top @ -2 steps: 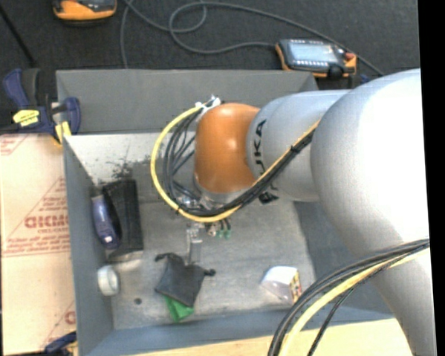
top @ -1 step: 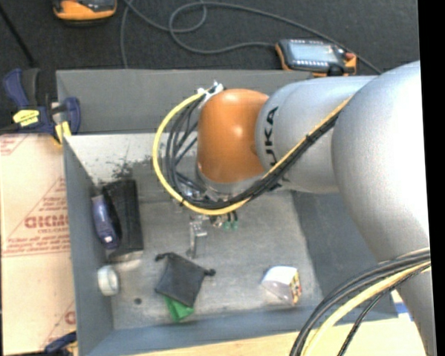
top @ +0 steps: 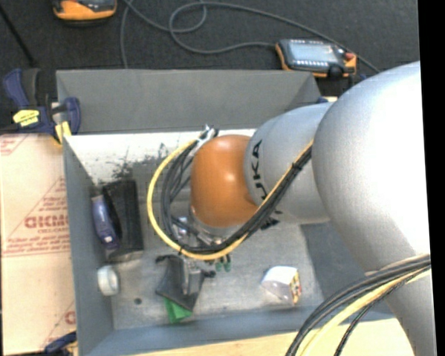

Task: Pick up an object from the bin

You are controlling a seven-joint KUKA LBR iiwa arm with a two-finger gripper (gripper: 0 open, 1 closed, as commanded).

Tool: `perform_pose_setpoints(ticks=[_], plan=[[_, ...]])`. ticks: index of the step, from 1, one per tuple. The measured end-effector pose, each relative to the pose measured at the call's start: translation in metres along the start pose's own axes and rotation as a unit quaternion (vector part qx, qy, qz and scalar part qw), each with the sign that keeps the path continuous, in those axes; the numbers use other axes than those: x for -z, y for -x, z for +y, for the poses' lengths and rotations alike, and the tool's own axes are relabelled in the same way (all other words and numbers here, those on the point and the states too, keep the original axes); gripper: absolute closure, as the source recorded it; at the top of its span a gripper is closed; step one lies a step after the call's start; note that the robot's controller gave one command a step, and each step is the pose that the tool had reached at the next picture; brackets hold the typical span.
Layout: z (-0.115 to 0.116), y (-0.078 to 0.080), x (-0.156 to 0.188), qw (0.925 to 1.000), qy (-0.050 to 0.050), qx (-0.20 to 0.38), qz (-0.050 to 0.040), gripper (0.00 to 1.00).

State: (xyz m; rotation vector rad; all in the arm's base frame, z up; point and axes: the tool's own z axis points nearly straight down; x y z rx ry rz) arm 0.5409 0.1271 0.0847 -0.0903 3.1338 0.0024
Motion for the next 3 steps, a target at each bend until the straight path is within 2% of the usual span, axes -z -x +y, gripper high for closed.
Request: perform_pose_setpoints(ticks=[1,2,3], plan=[[0.019,0.037,-0.013,0.9995,-0.001,0.031,0.0002,1.0],[0.019,0.037,-0.013,0.9995,0.0,0.031,0.0003,1.0],[0.032,0.036,0.02,0.9994,-0.001,0.034,0.0051,1.0]])
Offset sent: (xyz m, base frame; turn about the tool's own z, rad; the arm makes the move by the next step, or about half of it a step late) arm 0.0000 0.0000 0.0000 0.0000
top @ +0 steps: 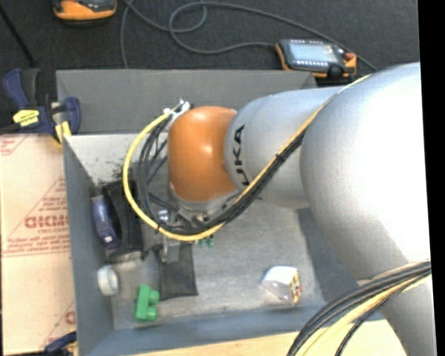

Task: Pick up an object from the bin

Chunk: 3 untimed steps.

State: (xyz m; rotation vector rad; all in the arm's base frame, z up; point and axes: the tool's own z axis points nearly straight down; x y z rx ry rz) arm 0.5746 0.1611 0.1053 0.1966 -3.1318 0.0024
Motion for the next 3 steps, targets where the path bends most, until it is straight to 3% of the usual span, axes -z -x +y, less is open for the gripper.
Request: perform_pose_setpoints(ticks=[1,2,3], plan=[[0.007,0.035,0.034,1.0,0.001,0.0,-0.0043,1.0],[0.004,0.015,0.073,1.0,0.0,-0.004,-0.0009,1.0],[-0.011,0.01,0.107,1.0,0.001,-0.005,-0.0028,1.0]])
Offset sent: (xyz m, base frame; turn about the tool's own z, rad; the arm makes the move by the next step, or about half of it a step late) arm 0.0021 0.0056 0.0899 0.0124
